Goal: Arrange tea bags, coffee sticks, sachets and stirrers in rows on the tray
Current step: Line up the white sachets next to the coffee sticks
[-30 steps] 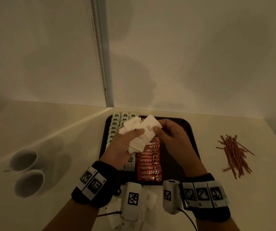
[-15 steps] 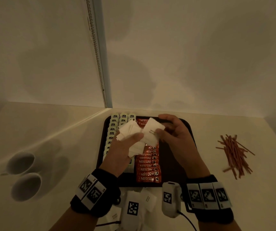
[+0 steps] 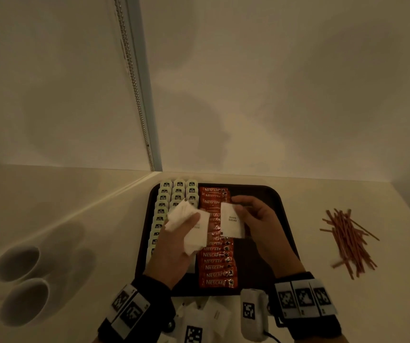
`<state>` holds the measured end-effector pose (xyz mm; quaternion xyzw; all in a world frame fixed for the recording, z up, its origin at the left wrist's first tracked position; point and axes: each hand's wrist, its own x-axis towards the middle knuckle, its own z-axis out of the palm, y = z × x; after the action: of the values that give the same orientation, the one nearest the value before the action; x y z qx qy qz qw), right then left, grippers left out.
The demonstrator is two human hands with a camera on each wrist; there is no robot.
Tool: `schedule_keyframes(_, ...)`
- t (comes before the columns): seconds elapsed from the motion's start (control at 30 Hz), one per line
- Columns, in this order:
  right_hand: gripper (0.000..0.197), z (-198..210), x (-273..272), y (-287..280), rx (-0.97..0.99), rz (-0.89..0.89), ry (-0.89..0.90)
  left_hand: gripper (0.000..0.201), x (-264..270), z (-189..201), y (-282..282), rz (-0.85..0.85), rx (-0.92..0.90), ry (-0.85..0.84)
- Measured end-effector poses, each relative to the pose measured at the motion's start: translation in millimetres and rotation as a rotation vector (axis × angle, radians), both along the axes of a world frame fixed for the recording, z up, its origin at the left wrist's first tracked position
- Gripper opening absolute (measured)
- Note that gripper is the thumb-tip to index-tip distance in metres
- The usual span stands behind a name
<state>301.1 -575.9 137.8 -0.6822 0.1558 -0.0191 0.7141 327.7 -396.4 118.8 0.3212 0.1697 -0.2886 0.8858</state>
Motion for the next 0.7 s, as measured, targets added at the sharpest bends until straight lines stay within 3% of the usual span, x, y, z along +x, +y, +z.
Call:
schedule_keyframes(0.07, 0.017, -14, 9, -13, -0.012, -0.011, 0.164, 0.041, 6, 0, 10, 0.038, -0.185, 0.256)
schedule_keyframes(0.13, 0.021, -30, 21, -28, 0.039, 0.004, 0.295, 0.035, 8, -9, 14, 0.019, -0.114, 0.147)
schedule_keyframes(0.17, 0.024, -38, 28, -36, 0.086, 0.015, 0.320, 0.032, 9, -13, 15, 0.032, -0.001, 0.043)
schedule_keyframes(0.23, 0.031, -55, 46, -52, 0.096, 0.000, 0.293, 0.029, 17, -12, 15, 0.018, -0.003, 0.007)
schedule_keyframes(0.33, 0.028, -76, 78, -71, -0.053, -0.107, 0.246, 0.027, 31, -10, 14, 0.029, 0.056, -0.066)
schedule_keyframes(0.5, 0.014, -113, 117, -93, -0.276, -0.243, 0.329, 0.036, 40, -10, 17, 0.070, 0.060, -0.095)
schedule_keyframes(0.7, 0.023, -129, 130, -97, -0.515, -0.239, 0.371, 0.042, 41, -23, 16, 0.033, 0.131, -0.089)
